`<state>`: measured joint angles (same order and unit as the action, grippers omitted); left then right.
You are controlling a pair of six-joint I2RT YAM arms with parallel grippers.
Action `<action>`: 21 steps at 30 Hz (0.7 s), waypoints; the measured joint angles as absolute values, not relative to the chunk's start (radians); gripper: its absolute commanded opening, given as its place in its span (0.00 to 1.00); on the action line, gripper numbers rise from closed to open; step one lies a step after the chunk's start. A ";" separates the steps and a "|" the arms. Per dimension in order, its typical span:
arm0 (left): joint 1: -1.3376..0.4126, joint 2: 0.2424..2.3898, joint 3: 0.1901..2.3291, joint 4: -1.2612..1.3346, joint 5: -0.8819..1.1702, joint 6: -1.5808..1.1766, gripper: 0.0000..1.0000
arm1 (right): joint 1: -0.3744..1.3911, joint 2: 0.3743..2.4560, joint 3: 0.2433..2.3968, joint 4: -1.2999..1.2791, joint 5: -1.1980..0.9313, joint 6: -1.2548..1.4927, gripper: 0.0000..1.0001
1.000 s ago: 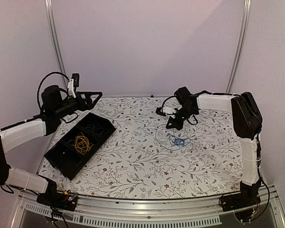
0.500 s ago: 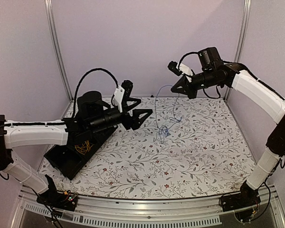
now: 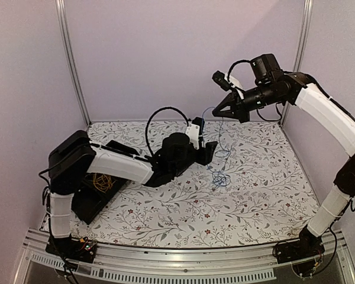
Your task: Untangle the cables
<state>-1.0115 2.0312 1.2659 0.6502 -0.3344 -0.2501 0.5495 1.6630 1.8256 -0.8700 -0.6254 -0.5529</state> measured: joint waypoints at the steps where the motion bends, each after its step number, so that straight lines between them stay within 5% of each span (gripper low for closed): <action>1: -1.011 2.091 1.313 0.665 -0.333 -0.263 0.57 | 0.550 1.654 1.834 -0.876 -0.646 -0.552 0.00; 9: -1.011 2.383 1.420 0.673 -0.322 -0.364 0.55 | 0.520 1.561 2.009 -0.892 -0.709 -0.553 0.00; 21: -0.983 2.346 1.273 0.687 -0.276 -0.395 0.60 | 0.385 1.466 2.104 -0.820 -0.767 -0.525 0.00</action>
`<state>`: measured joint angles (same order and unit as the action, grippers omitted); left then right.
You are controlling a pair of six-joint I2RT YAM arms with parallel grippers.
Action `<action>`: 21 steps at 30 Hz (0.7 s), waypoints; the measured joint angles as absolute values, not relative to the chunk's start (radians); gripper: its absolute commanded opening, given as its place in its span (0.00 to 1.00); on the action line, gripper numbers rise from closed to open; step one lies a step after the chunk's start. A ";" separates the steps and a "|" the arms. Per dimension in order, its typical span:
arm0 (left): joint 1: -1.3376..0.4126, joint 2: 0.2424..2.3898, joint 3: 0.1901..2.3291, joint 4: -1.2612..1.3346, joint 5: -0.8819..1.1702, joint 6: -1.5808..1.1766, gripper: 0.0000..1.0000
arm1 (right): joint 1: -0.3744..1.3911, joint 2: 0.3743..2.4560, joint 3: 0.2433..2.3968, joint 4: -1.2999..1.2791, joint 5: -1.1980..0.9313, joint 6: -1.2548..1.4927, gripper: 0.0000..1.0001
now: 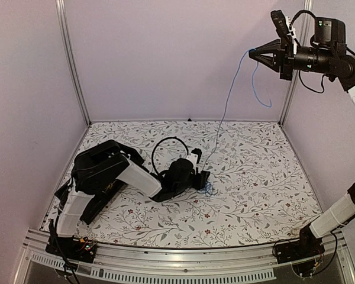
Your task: Untangle the cables
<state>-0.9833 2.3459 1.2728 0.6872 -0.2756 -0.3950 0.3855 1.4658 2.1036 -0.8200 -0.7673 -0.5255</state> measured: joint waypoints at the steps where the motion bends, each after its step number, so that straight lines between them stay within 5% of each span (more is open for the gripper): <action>1: -0.982 2.333 1.255 0.694 -0.272 -0.392 0.60 | 0.383 1.467 2.098 -0.819 -0.765 -0.521 0.00; 14: -0.982 2.300 1.169 0.756 -0.213 -0.414 0.62 | 0.205 1.431 2.385 -0.688 -0.573 -0.486 0.00; 21: -0.982 2.262 1.069 0.842 -0.192 -0.398 0.63 | 0.207 1.296 2.077 -0.575 -0.561 -0.516 0.00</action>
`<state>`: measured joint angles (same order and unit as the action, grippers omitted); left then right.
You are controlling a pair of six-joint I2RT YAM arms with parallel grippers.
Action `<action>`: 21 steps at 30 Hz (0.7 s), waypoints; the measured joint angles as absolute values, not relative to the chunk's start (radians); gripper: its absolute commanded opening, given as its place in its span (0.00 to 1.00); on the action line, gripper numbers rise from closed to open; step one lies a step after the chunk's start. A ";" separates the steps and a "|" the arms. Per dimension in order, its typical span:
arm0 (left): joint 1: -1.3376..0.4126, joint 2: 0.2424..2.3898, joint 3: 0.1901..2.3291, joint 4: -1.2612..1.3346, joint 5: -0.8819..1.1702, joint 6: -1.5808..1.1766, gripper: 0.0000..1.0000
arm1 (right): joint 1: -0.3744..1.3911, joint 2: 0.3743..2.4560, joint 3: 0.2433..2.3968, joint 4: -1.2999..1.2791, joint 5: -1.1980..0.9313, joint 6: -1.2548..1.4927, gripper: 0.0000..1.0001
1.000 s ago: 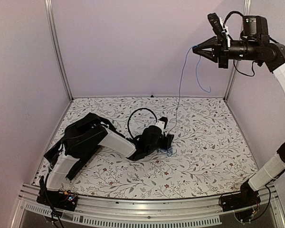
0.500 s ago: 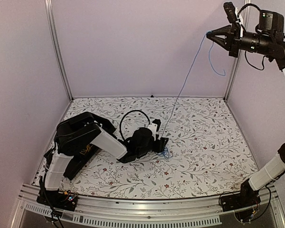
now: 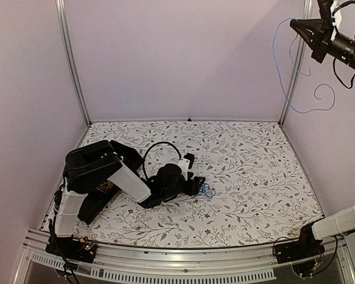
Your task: Untangle the cables
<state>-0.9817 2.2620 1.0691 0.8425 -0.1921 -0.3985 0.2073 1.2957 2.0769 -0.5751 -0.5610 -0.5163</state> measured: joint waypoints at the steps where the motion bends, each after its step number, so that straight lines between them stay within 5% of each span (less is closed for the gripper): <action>1: -0.981 2.234 1.029 0.867 -0.183 -0.388 0.63 | 0.207 1.288 2.017 -0.573 -0.563 -0.521 0.00; 13: -0.981 1.813 0.835 1.229 0.048 -0.288 0.72 | 0.213 1.292 1.522 -0.596 -0.699 -0.567 0.00; 21: -0.987 1.763 0.931 1.082 0.098 -0.189 0.72 | 0.310 1.294 1.394 -0.586 -0.740 -0.585 0.00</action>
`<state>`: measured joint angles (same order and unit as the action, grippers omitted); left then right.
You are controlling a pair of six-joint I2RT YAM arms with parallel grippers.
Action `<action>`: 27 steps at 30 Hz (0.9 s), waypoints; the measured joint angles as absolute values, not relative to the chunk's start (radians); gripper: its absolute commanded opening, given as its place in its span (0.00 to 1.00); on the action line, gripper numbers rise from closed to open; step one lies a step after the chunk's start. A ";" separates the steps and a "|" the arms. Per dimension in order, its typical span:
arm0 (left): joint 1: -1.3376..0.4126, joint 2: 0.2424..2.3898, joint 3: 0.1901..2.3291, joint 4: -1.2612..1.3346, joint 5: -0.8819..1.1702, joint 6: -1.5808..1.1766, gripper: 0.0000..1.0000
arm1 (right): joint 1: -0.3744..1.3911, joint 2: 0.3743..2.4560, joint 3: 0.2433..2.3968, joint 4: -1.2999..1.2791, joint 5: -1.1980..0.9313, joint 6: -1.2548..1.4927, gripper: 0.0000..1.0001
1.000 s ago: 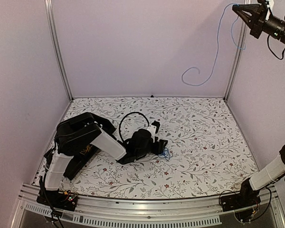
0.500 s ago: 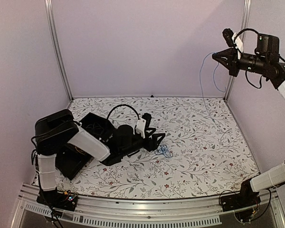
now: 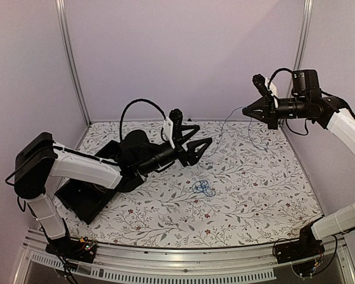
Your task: Untangle the cables
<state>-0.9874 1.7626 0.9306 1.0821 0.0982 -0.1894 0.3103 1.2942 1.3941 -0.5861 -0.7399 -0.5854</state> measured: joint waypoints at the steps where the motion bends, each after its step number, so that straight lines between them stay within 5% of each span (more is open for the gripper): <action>1: -0.988 1.763 0.951 1.052 0.101 -0.168 0.71 | 0.323 1.301 1.392 -0.586 -0.743 -0.586 0.00; 8: -0.990 1.797 1.079 0.871 0.156 -0.017 0.61 | 0.390 1.345 1.392 -0.588 -0.760 -0.590 0.00; 13: -0.990 1.891 1.176 0.779 0.217 0.019 0.33 | 0.420 1.350 1.392 -0.599 -0.765 -0.595 0.00; 16: -0.990 1.929 1.198 0.749 0.244 0.011 0.04 | 0.426 1.350 1.392 -0.604 -0.766 -0.596 0.00; 20: -0.985 1.940 1.203 0.730 0.260 -0.004 0.00 | 0.427 1.350 1.392 -0.606 -0.765 -0.597 0.01; 27: -0.972 1.868 1.190 0.597 0.253 -0.050 0.00 | 0.427 1.349 1.354 -0.597 -0.763 -0.612 0.61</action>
<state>-0.9722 1.8679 1.1904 0.5972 0.2535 -0.0502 0.4267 1.3491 1.3537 -0.5972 -0.7631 -0.6117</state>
